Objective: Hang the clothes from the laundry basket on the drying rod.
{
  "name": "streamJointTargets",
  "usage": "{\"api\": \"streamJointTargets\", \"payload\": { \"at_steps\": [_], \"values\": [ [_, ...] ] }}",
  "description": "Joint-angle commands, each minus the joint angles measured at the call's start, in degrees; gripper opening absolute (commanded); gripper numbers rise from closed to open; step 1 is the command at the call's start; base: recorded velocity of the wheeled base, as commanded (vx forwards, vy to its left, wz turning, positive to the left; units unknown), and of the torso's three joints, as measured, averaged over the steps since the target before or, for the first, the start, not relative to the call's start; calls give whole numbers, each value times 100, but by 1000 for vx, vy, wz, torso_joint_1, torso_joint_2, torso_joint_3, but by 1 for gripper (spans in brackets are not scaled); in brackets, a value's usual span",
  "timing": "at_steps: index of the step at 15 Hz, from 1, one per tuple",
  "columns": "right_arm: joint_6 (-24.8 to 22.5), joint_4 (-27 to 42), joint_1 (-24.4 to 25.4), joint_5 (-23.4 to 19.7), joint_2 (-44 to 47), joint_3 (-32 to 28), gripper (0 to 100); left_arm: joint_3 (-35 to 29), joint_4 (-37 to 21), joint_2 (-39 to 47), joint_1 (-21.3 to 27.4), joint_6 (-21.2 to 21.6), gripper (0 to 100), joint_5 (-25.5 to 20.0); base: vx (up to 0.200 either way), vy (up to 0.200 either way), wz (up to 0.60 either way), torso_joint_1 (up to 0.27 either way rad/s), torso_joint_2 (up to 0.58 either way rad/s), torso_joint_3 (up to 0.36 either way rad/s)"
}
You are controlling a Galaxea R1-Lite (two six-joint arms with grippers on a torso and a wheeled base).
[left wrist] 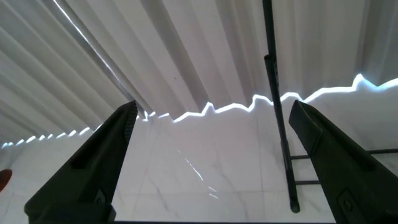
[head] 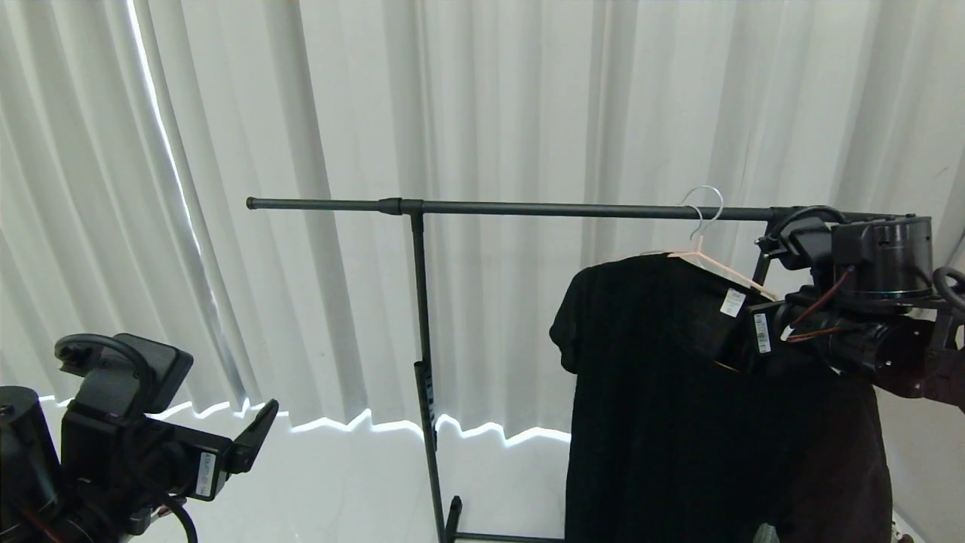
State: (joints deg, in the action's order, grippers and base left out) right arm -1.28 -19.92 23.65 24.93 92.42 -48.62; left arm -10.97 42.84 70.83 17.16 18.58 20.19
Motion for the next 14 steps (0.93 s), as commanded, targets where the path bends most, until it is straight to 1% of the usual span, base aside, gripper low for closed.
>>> {"api": "streamJointTargets", "payload": {
  "at_steps": [1,2,7,9,12,14],
  "values": [
    [-4,-3,114,-6,22,-16,0,-1,5,10,24,-3,100,3,200,0,0,2,-2,-2],
    [5,-12,157,3,66,-34,0,-1,5,10,24,-3,100,3,200,0,0,2,2,12],
    [23,-12,298,38,374,-570,0,-37,-4,36,6,5,100,3,200,0,0,-1,1,3],
    [14,-12,316,38,453,-649,0,-63,-4,36,-11,-3,100,-6,200,0,0,2,5,2],
    [14,-12,342,38,461,-596,0,-45,-4,28,-3,-3,100,-6,200,0,0,2,5,1],
    [5,-3,342,38,479,-605,0,-54,-4,19,-3,-12,100,-15,0,0,0,0,0,0]
  ]
}}
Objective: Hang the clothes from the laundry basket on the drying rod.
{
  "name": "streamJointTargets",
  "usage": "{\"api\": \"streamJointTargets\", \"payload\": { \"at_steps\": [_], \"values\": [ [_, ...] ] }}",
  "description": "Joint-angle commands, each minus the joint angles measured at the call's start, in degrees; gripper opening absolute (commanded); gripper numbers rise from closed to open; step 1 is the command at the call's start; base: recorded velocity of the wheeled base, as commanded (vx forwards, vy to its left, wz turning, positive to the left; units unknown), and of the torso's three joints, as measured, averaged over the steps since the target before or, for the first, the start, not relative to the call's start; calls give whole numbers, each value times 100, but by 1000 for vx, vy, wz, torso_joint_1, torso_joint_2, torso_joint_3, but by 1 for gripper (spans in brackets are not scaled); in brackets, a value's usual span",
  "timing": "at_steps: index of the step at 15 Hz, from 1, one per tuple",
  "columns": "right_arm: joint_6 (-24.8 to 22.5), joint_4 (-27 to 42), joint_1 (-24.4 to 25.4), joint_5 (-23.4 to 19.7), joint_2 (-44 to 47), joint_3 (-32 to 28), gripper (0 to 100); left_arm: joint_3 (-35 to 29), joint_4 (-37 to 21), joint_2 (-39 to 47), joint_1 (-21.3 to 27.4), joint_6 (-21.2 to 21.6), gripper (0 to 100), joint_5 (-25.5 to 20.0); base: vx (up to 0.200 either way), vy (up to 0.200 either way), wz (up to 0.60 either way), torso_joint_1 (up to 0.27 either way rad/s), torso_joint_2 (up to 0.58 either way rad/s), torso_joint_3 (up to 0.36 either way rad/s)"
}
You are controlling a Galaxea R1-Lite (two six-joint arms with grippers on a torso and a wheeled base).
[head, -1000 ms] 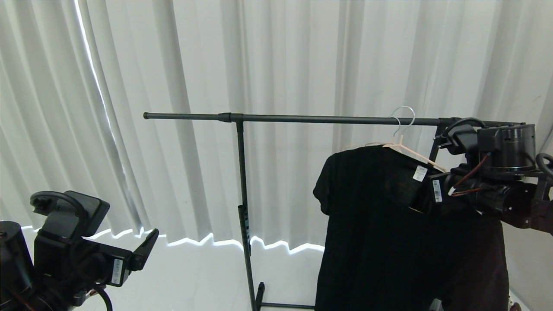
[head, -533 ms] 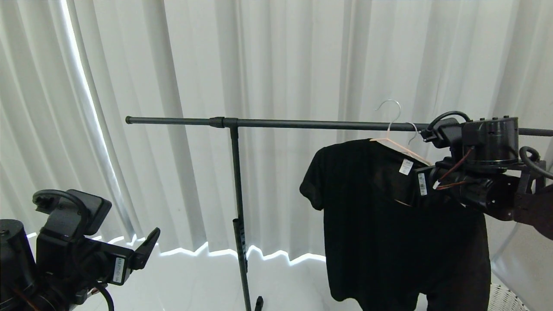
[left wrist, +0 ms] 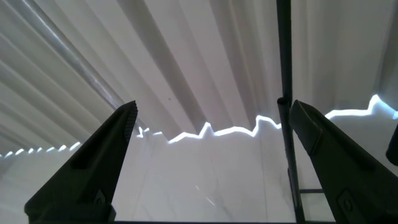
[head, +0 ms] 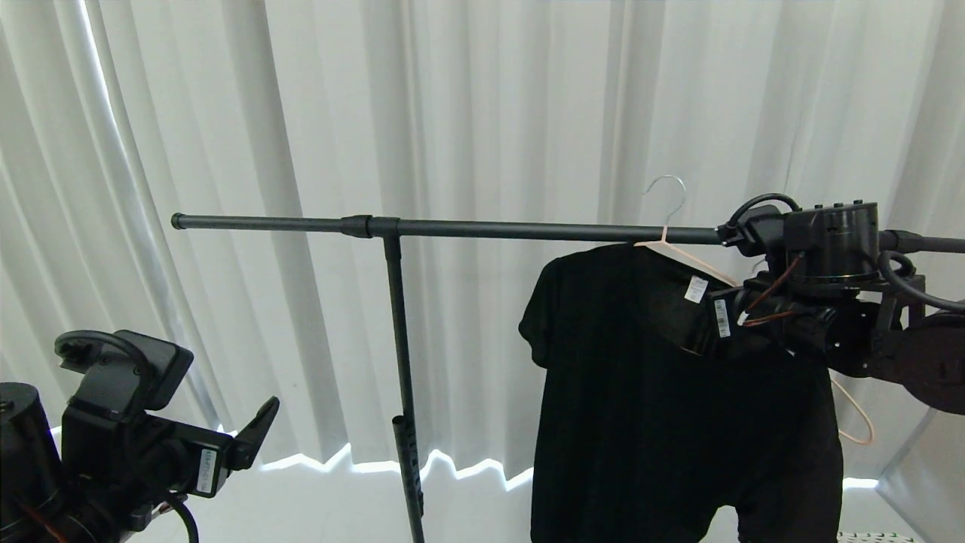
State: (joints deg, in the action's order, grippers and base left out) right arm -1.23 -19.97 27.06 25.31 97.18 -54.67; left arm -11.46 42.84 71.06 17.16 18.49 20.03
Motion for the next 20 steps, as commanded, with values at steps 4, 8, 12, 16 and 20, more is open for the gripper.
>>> {"api": "streamJointTargets", "payload": {
  "at_steps": [4,8,12,16,20],
  "values": [
    [-18,2,-26,-8,407,-237,0,-14,5,-31,6,5,100,1,0,0,0,0,0,0],
    [-228,10,-52,-17,837,-404,0,-14,-4,-39,-3,5,100,1,0,0,0,0,0,0],
    [-281,19,-78,-8,1198,-667,0,-5,-4,-39,-11,5,100,1,0,0,0,0,0,0],
    [-325,28,27,0,1198,-641,0,-5,5,-39,-11,5,100,1,0,0,0,0,0,0],
    [-316,10,159,9,1163,-632,0,12,5,-31,-11,5,100,1,0,0,0,0,0,0]
  ]
}}
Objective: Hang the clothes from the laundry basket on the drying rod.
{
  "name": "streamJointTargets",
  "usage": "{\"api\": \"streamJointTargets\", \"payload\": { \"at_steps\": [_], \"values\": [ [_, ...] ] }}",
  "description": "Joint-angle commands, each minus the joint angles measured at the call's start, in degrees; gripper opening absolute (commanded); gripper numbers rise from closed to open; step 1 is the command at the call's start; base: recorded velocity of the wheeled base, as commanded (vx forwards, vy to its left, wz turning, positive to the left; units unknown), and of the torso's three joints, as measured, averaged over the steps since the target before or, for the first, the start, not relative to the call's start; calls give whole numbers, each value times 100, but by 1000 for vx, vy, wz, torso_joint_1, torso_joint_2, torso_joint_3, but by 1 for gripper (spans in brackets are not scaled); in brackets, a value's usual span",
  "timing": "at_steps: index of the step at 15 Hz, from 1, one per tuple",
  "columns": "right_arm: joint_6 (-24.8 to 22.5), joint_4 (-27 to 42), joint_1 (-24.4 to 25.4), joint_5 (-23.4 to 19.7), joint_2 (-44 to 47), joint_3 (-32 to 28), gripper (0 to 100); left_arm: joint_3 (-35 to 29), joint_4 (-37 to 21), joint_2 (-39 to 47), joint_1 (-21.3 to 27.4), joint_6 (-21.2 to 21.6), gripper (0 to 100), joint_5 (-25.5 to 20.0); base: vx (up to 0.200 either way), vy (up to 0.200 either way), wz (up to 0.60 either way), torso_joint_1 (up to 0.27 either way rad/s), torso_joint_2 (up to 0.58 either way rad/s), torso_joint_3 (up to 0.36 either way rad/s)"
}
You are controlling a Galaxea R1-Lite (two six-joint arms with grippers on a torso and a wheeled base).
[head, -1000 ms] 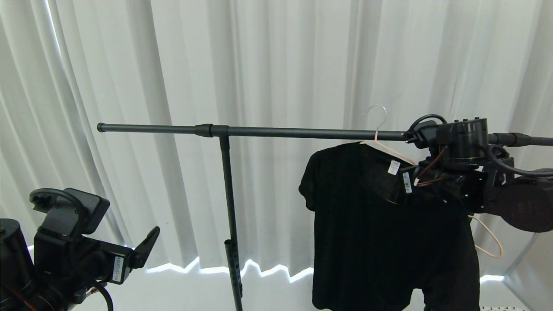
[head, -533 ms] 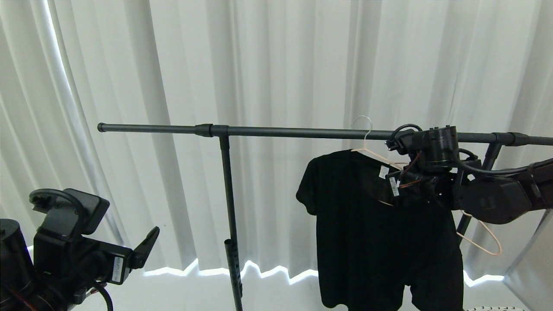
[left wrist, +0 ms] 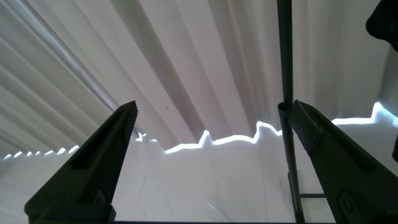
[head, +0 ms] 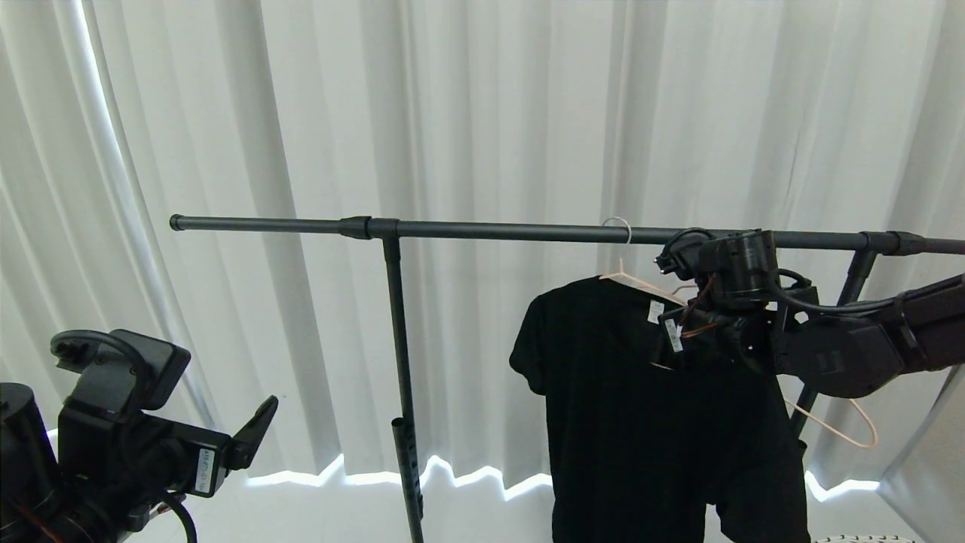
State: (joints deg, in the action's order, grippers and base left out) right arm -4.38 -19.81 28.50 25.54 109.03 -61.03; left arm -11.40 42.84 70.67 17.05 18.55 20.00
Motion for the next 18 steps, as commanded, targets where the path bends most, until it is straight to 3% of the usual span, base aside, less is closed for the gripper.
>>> {"api": "streamJointTargets", "payload": {
  "at_steps": [1,2,3,7,10,14,18],
  "values": [
    [-2,-5,41,30,-22,12,0,6,-4,8,8,-1,100,3,0,0,0,0,0,0],
    [7,-5,68,39,-31,29,0,6,-4,8,0,-1,100,3,0,0,0,0,0,0],
    [-2,30,85,39,-145,144,100,6,5,8,0,-10,100,3,0,0,0,0,0,0],
    [192,-23,94,12,-769,706,100,68,5,-9,0,-27,100,12,0,0,0,0,0,0],
    [789,-23,261,-31,-1350,750,100,278,-4,-194,0,-18,100,12,0,0,0,0,0,0],
    [842,39,244,-40,-1974,1023,100,489,5,-414,0,-10,100,12,0,0,0,0,0,0],
    [719,47,252,-348,-2149,1409,100,525,-4,-458,0,-1,100,21,0,0,0,0,0,0]
  ]
}}
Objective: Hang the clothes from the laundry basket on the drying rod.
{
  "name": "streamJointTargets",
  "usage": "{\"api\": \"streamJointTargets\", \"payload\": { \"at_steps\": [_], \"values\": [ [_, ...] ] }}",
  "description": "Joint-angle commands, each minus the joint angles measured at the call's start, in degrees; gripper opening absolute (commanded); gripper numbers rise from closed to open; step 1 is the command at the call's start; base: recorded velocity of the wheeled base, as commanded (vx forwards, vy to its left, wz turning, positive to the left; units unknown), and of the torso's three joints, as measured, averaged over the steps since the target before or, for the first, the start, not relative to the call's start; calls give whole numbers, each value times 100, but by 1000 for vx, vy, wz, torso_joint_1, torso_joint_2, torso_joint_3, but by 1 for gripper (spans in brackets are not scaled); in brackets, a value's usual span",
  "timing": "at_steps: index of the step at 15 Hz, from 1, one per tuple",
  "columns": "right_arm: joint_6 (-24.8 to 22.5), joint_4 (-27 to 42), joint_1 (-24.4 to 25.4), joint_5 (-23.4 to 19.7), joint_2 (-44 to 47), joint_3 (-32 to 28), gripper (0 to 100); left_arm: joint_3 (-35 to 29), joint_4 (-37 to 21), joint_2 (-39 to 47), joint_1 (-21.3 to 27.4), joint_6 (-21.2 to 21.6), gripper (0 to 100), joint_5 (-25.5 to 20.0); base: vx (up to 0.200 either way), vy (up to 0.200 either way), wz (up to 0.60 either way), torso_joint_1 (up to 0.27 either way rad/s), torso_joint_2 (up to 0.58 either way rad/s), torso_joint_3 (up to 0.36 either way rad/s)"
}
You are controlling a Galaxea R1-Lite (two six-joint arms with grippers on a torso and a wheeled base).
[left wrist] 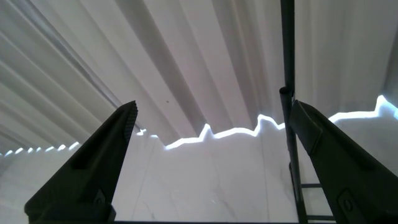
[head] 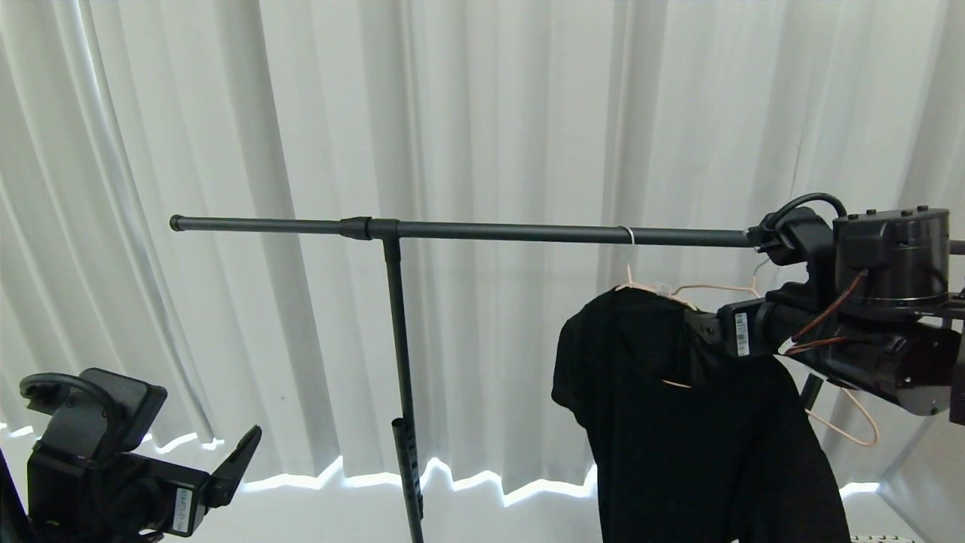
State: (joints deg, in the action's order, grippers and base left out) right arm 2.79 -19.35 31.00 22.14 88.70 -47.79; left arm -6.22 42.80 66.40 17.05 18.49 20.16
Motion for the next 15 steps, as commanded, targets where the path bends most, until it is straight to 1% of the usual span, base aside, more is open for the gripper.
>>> {"api": "streamJointTargets", "payload": {
  "at_steps": [1,4,6,7,8,11,13,14,15],
  "values": [
    [-95,1,2,-25,-107,191,100,6,0,-40,-9,5,100,5,0,0,0,0,0,0],
    [-314,-8,2,-386,-142,402,100,6,0,-57,-9,5,100,-4,0,0,0,0,0,0],
    [-525,-8,2,-588,-160,428,100,-2,0,-57,-9,5,100,-4,0,0,0,0,0,0],
    [-640,-17,2,-808,-160,419,100,6,0,-57,-9,-4,100,-4,0,0,0,0,0,0],
    [-754,-25,-6,-887,-151,419,100,6,0,-57,-9,-4,100,5,0,0,0,0,0,0],
    [-886,1,-94,-843,-213,428,100,6,0,-57,-9,-4,100,5,0,0,0,0,0,0],
    [-1237,10,-349,-535,-424,463,100,77,0,-84,-88,5,100,14,0,0,0,0,0,0],
    [-1808,10,-771,-271,-705,595,100,138,0,-119,-317,5,100,14,0,0,0,0,0,0],
    [-2142,10,-1140,-263,-916,745,100,147,0,-154,-484,5,100,14,0,0,0,0,0,0]
  ]
}}
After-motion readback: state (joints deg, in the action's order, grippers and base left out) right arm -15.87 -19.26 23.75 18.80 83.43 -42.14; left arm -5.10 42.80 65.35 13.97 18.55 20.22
